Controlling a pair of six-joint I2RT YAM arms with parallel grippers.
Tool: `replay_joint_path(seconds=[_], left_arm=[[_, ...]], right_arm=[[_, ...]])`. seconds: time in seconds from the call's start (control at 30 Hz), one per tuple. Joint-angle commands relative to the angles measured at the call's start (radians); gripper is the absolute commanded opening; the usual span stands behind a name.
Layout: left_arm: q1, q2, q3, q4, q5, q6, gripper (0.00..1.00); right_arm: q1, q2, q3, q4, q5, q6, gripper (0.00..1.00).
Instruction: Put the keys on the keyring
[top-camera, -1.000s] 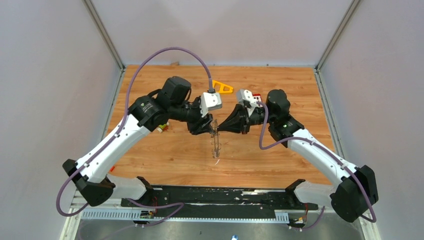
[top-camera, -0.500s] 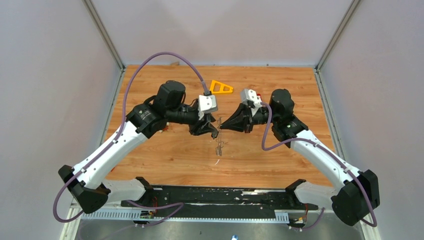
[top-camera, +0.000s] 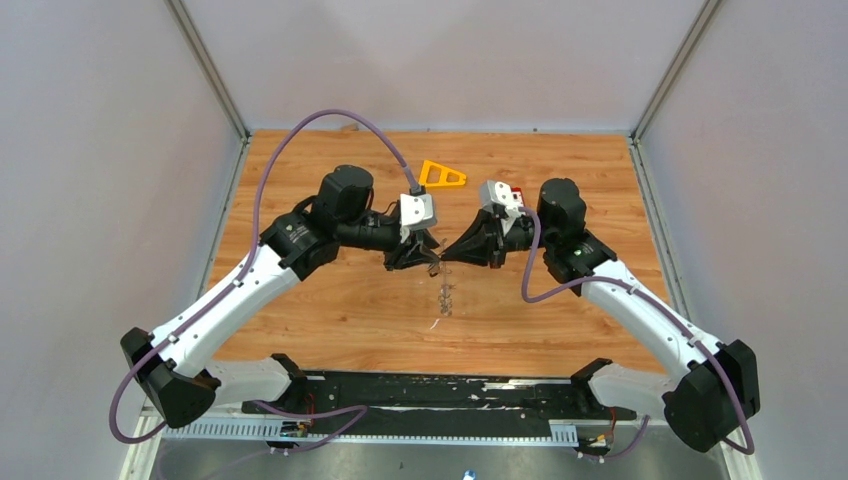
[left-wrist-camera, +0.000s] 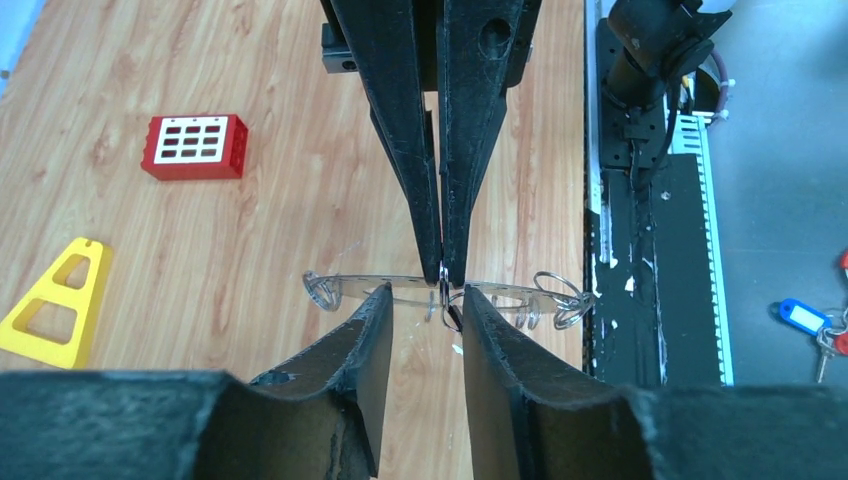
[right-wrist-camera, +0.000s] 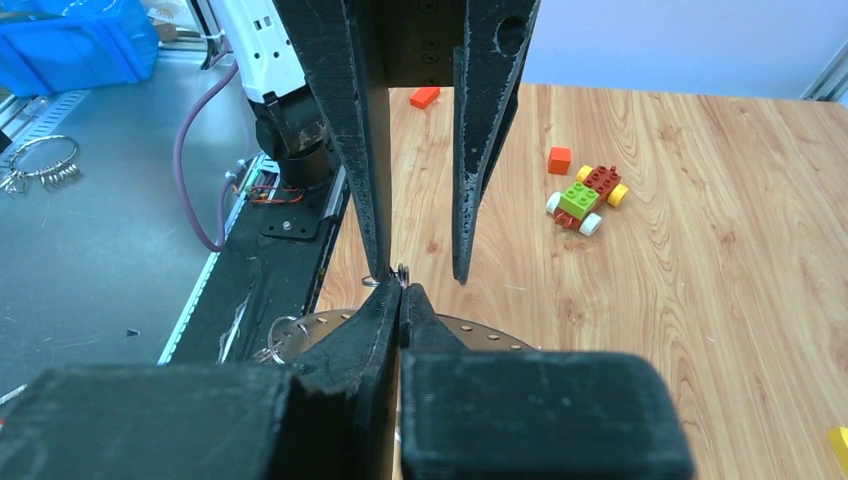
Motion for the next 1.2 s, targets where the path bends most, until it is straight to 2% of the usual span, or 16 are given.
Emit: replay_joint_path(seconds=[0.0,0.27,0.5,0.9,1.17], left_arm=[[0.004,-0.007,0.005,0.025,0.024,-0.003,0.37],[0.004,-0.006,-0.005,-0.019,0.018,0.031,0.36],[0.004,0.022,-0.02,-0.021,0.017,0.036,0.31],[0.004,0.041,-0.041,0.021,0.02,0.024,0.3],[0.004,0.042,-0.077,0.077,0.046,0.021,0.42]], right_arm=[[-0.004,-0.034,0.022,0.016,-0.001,-0.027,0.0],[-0.004,-0.033,0.025,0.002,0.003,-0.041,0.0],[-0.003,-0.033,0.028,-0.001,0.002,-0.04,0.0],[-0.003,-0.037,0.025,0.006,0.002,-0.032,0.0],[-0.004,-0.03,0.017,0.021,0.007,-0.023,0.0]])
